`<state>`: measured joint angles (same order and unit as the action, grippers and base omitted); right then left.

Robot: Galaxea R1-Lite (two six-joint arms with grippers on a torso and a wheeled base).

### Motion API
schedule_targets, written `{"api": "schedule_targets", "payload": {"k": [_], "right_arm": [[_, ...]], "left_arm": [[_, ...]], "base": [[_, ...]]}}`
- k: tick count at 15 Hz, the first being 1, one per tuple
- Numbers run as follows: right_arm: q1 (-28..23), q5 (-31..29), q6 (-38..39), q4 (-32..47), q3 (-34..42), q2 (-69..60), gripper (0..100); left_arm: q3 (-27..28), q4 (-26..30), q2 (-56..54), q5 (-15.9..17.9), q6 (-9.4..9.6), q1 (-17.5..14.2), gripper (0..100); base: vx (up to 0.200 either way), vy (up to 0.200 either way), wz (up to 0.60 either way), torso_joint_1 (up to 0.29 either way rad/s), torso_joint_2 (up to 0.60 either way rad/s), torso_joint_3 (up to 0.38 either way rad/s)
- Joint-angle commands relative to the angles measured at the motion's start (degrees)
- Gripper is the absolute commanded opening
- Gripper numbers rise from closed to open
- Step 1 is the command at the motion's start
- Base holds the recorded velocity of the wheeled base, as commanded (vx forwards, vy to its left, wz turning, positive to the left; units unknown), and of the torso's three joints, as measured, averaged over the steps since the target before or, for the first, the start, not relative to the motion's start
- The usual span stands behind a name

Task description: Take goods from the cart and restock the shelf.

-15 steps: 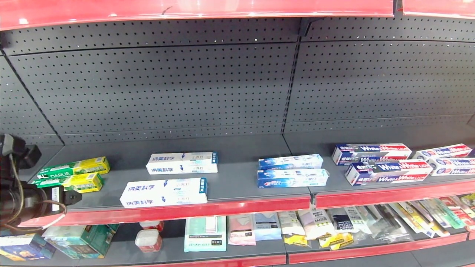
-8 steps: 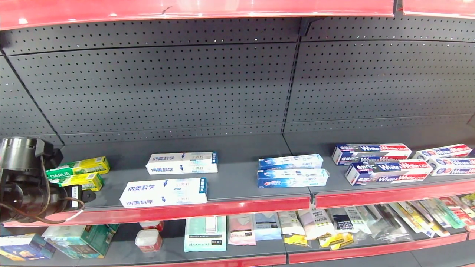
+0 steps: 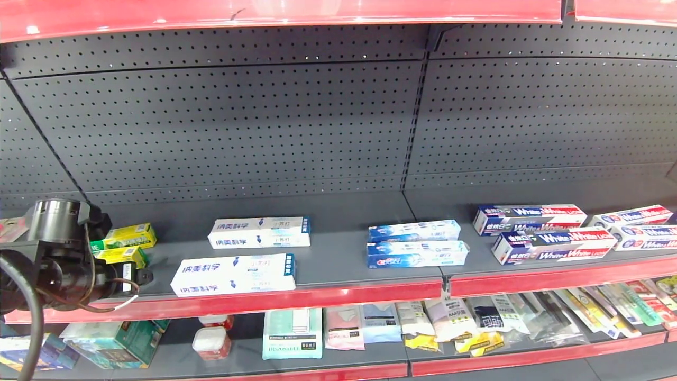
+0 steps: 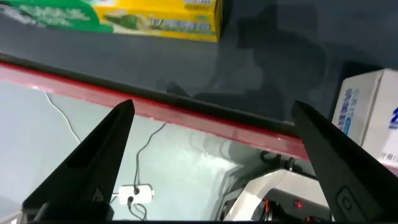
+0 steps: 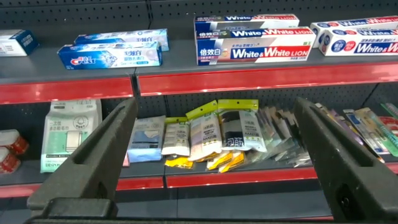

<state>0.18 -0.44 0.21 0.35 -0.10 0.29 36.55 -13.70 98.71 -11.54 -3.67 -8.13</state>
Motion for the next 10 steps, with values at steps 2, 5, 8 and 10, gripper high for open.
{"api": "schedule_targets", "payload": {"k": [2, 5, 8, 10], "right_arm": [[0.0, 0.0, 0.0, 0.0, 0.0, 0.0, 100], [0.0, 0.0, 0.0, 0.0, 0.0, 0.0, 100], [0.0, 0.0, 0.0, 0.0, 0.0, 0.0, 100], [0.0, 0.0, 0.0, 0.0, 0.0, 0.0, 100]], "left_arm": [[0.5, -1.1, 2.5, 0.1, -0.02, 1.1, 100], [1.4, -1.1, 3.4, 0.5, -0.11, 2.0, 100], [2.2, -1.2, 4.1, 1.4, -0.2, 3.1, 100], [2.3, -1.2, 4.2, 1.4, -0.2, 3.4, 100]], "base": [[0.0, 0.0, 0.0, 0.0, 0.0, 0.0], [0.0, 0.0, 0.0, 0.0, 0.0, 0.0], [0.0, 0.0, 0.0, 0.0, 0.0, 0.0], [0.0, 0.0, 0.0, 0.0, 0.0, 0.0]]}}
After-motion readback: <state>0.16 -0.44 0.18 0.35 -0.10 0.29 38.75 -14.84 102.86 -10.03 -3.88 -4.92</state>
